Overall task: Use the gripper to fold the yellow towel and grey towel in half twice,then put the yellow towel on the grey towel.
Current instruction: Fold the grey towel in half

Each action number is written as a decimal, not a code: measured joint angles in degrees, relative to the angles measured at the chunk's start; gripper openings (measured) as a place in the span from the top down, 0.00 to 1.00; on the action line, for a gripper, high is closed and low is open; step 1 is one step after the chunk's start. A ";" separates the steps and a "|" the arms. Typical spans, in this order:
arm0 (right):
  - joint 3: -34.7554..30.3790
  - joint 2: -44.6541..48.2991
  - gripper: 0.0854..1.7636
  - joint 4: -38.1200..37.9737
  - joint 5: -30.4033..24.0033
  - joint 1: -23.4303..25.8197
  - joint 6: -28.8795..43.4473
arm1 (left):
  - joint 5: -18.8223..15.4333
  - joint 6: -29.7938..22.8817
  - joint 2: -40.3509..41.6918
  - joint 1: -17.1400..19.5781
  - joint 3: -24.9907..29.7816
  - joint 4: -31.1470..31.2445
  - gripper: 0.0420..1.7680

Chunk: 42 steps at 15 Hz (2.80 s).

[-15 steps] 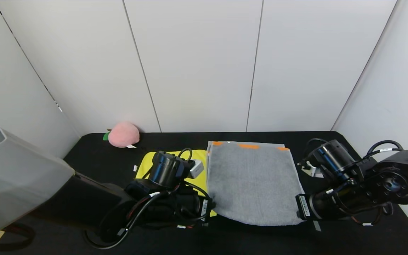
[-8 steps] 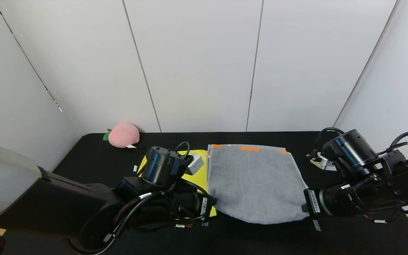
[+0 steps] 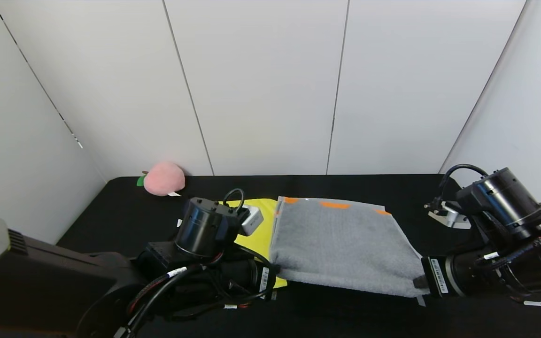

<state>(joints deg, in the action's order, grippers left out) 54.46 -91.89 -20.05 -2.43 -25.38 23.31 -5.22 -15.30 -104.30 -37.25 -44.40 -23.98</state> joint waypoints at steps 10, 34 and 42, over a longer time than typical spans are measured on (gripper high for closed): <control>-2.89 8.48 0.97 -6.39 -0.11 -2.65 0.28 | 2.88 -0.07 7.61 -0.45 3.85 2.11 0.95; 7.72 -7.69 0.97 -4.11 0.18 6.60 -1.08 | 2.76 2.69 -10.97 3.57 -16.52 6.90 0.95; 8.44 -8.30 0.97 -4.22 0.18 6.97 -1.34 | 2.76 2.94 -11.59 3.69 -17.31 7.53 0.95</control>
<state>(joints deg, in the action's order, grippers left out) 62.89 -100.19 -24.27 -2.24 -18.41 21.97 -2.46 -12.36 -115.90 -33.56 -61.71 -16.45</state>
